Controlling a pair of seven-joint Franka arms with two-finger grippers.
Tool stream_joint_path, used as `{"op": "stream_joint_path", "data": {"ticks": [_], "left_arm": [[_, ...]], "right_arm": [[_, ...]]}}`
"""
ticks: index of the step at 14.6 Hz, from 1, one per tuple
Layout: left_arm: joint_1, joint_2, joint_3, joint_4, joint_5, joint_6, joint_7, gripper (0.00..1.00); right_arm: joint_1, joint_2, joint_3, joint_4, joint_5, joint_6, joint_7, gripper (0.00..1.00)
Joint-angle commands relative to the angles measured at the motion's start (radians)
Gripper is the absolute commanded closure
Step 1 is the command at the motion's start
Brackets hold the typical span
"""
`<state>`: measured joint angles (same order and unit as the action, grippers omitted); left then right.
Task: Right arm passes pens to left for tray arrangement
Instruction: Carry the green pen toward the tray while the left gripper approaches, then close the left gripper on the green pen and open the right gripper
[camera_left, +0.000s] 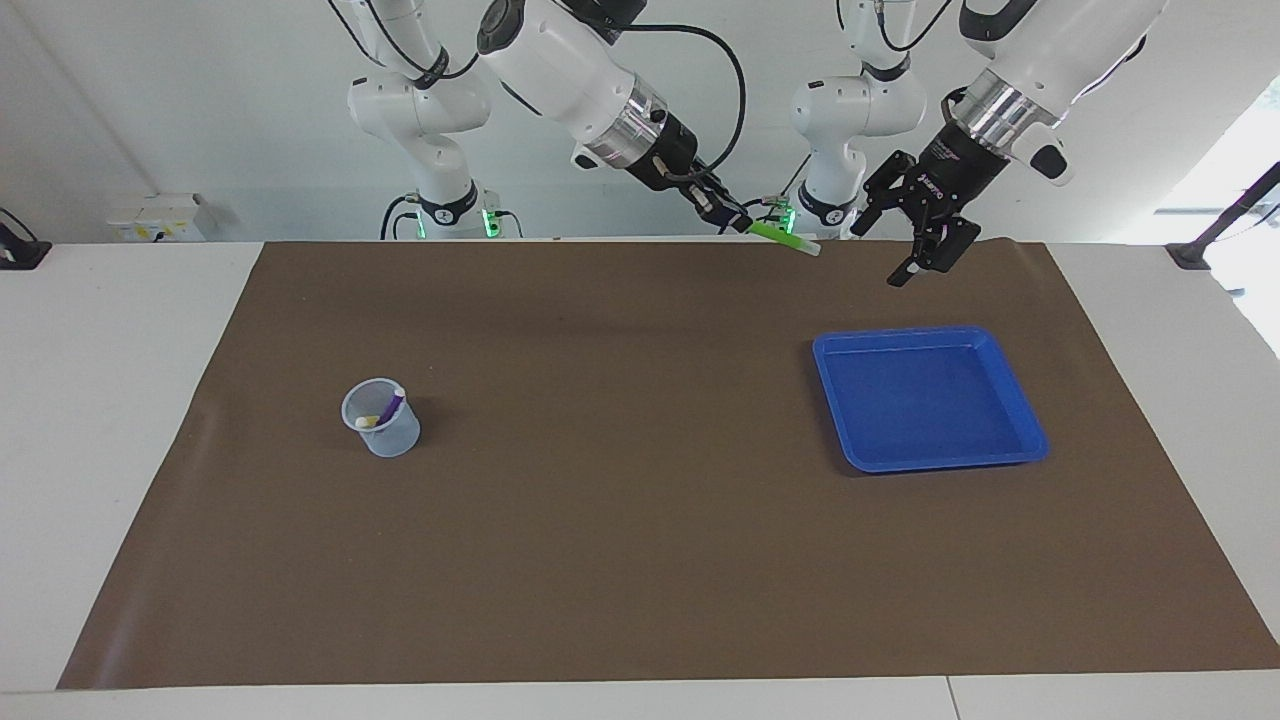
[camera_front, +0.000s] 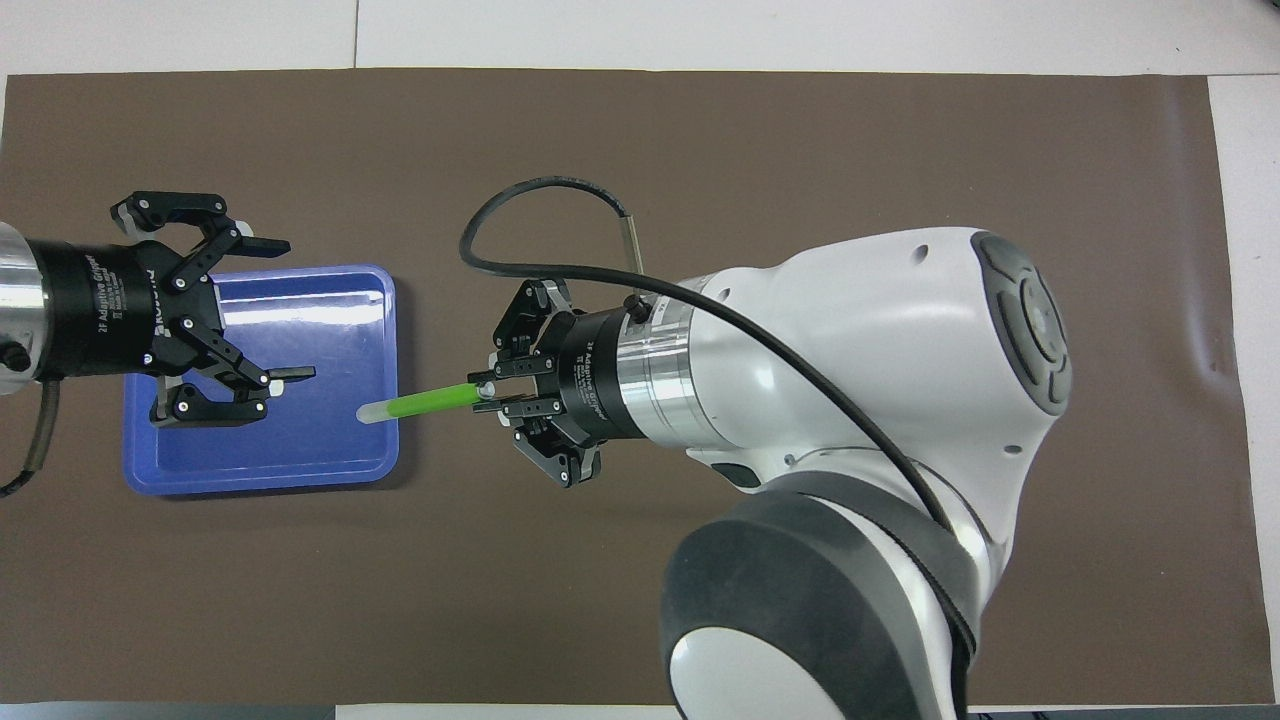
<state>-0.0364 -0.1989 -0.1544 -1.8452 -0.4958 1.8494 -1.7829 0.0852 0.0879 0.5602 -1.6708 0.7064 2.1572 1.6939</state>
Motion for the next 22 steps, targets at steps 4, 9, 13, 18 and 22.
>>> {"op": "stream_joint_path", "data": {"ticks": [4, 9, 13, 18, 22], "left_arm": [[-0.063, -0.06, 0.0, -0.057, -0.015, -0.03, -0.063, 0.0], [-0.089, -0.116, -0.019, -0.15, -0.015, -0.003, -0.063, 0.0], [-0.091, -0.137, -0.022, -0.186, -0.015, 0.027, -0.066, 0.0], [-0.091, -0.146, -0.03, -0.206, -0.015, 0.066, -0.076, 0.09], [-0.089, -0.155, -0.037, -0.22, -0.015, 0.074, -0.076, 0.35]], "right_arm": [[-0.009, 0.009, 0.032, 0.013, 0.019, 0.018, 0.024, 1.0], [-0.007, 0.009, 0.032, 0.008, 0.018, 0.035, 0.024, 1.0], [-0.007, 0.009, 0.032, 0.006, 0.018, 0.039, 0.024, 1.0], [-0.007, 0.009, 0.032, 0.005, 0.018, 0.041, 0.024, 1.0], [-0.007, 0.009, 0.032, 0.005, 0.018, 0.041, 0.023, 1.0]]}}
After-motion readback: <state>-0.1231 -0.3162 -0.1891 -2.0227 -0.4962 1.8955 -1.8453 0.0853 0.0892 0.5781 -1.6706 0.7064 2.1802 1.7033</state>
